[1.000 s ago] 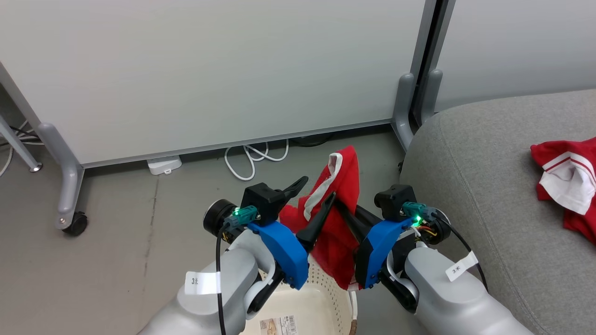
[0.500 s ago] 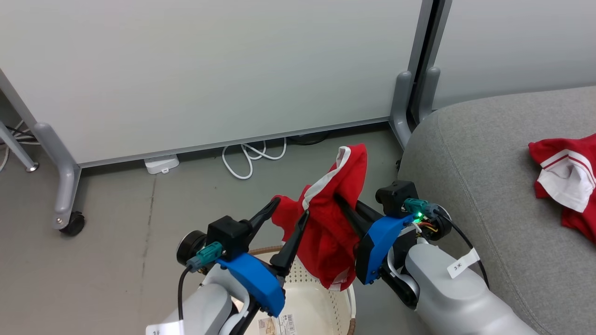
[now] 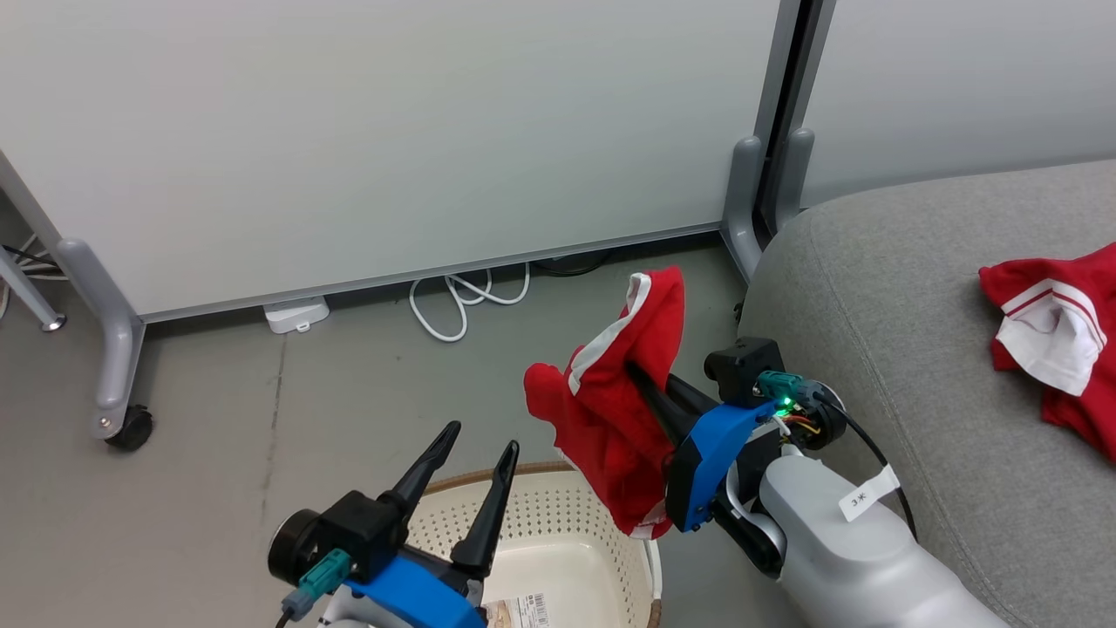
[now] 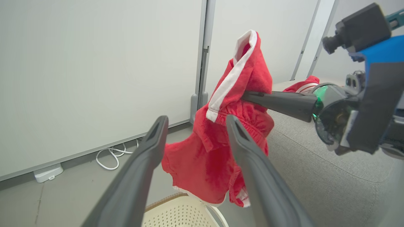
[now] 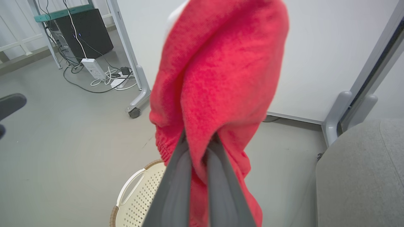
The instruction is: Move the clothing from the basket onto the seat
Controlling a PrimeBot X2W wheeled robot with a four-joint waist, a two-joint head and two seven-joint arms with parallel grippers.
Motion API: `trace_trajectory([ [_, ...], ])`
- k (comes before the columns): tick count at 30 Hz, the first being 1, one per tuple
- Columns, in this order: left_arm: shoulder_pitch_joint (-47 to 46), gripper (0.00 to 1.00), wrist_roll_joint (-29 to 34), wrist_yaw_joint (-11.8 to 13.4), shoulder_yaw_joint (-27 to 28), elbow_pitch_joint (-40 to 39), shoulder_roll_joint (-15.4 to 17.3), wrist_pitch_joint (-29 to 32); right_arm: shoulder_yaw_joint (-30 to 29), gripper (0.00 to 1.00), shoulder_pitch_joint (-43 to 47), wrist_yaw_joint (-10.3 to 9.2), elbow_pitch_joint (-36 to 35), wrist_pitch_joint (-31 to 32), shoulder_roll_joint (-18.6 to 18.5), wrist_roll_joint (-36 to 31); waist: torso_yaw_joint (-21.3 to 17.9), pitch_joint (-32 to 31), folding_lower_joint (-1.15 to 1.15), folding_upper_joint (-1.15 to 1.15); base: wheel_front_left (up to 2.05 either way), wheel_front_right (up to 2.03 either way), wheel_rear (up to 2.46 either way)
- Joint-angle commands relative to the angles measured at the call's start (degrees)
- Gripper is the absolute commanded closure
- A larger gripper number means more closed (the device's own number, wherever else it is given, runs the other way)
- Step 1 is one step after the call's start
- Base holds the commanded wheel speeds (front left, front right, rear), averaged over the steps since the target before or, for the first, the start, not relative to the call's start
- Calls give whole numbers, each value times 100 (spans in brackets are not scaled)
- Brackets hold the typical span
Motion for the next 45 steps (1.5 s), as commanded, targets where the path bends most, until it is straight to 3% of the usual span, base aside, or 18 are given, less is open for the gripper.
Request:
trace_trajectory([
  [1, 156, 0, 123, -43, 165, -83, -20, -23, -23, 100, 21, 1, -35, -46, -28, -10, 2, -12, 0, 0, 0, 0, 0],
  [13, 642, 0, 366, -29, 576, -208, -156, -23, -69, 100, 98, 1, -57, -43, -61, -22, -14, -35, 0, 0, 0, 0, 0],
  [21, 602, 0, 352, -30, 575, -249, -141, -20, -82, 100, 79, 1, -120, -44, -59, -34, -312, 5, 0, 0, 0, 0, 0],
  [45, 388, 0, 261, -30, 430, -256, -59, -19, -250, 100, 73, 1, -250, -42, -87, -141, -2180, 208, 0, 0, 0, 0, 0],
])
